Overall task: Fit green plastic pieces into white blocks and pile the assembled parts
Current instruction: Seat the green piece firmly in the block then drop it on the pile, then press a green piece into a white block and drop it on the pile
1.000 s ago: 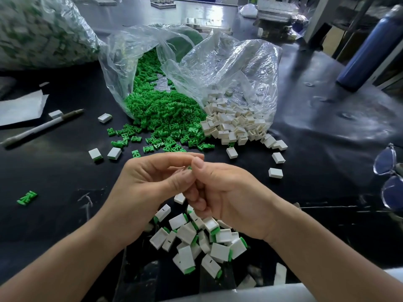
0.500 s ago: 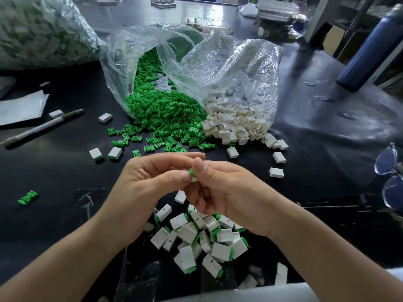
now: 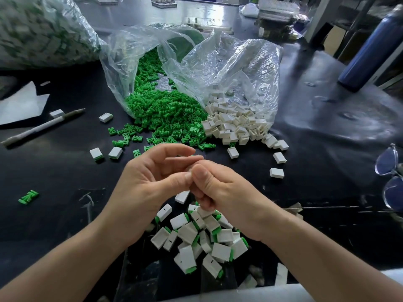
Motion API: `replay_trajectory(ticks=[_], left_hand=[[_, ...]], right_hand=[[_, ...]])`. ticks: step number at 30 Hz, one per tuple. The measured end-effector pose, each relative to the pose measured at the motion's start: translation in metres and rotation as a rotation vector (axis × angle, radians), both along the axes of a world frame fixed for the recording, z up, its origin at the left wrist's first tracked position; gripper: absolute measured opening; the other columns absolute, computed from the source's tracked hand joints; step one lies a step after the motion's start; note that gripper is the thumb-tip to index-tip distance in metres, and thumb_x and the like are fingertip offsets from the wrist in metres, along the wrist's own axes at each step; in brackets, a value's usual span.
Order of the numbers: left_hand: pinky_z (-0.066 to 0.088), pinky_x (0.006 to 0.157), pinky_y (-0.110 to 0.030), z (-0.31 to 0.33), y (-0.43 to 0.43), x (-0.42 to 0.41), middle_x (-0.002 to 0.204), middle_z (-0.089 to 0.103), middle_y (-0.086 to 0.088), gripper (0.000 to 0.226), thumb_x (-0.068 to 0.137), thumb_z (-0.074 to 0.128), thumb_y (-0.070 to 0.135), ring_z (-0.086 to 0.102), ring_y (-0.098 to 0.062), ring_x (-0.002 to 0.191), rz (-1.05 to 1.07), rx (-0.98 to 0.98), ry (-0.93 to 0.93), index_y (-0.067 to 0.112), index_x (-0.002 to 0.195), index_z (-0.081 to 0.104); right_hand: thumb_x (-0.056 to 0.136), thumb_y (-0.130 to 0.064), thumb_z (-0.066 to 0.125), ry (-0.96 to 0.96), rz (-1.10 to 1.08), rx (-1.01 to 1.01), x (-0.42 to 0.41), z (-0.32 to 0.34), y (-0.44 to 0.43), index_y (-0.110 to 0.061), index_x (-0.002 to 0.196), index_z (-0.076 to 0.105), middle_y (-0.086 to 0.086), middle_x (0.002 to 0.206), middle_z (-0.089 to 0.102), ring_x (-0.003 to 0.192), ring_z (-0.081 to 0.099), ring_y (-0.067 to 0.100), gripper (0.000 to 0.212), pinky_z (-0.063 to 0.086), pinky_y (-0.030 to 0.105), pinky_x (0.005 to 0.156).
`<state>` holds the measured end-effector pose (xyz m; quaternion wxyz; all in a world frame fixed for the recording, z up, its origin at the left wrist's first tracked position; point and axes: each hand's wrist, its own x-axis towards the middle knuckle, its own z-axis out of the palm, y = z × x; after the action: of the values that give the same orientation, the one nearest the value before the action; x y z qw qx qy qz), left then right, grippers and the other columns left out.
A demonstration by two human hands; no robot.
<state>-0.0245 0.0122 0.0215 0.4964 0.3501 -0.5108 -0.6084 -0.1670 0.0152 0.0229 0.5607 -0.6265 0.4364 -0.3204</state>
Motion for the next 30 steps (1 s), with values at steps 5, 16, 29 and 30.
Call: replay_trajectory(ticks=[5,16,29,30], left_hand=[[0.055,0.062,-0.024,-0.001,0.0,0.0,0.092,0.073,-0.01,0.037,0.062,0.072,0.003,0.071,-0.023,0.077,0.004,0.006,0.006,0.007,0.097,0.061],[0.055,0.066,-0.023,-0.005,-0.001,0.0,0.093,0.073,-0.01,0.032,0.064,0.064,0.003,0.071,-0.022,0.082,0.021,0.031,0.018,0.011,0.095,0.065],[0.058,0.065,-0.028,0.0,-0.001,0.001,0.082,0.073,-0.012,0.015,0.066,0.071,0.015,0.07,-0.025,0.073,-0.003,0.018,-0.065,0.014,0.08,0.075],[0.058,0.068,-0.028,0.0,-0.002,0.002,0.085,0.074,-0.009,0.016,0.065,0.076,0.014,0.07,-0.023,0.076,0.018,0.019,-0.105,0.014,0.08,0.074]], right_hand=[[0.099,-0.028,0.033,0.124,-0.019,-0.061,0.0,-0.001,0.0,-0.016,0.075,0.047,-0.008,0.065,0.039,0.061,0.036,0.009,0.03,0.031,0.034,0.066],[0.099,-0.027,0.033,0.156,-0.028,-0.075,0.001,-0.001,0.0,-0.01,0.096,0.055,-0.016,0.066,0.042,0.062,0.04,-0.001,0.028,0.032,0.025,0.067],[0.076,-0.062,0.029,0.118,-0.075,-0.123,-0.008,-0.002,-0.009,-0.009,0.065,0.061,-0.012,0.051,0.047,0.05,0.041,0.001,0.063,0.034,0.02,0.055],[0.075,-0.064,0.029,0.158,-0.12,-0.154,-0.011,-0.002,-0.012,-0.012,0.066,0.064,-0.013,0.049,0.049,0.049,0.043,-0.001,0.063,0.035,0.018,0.055]])
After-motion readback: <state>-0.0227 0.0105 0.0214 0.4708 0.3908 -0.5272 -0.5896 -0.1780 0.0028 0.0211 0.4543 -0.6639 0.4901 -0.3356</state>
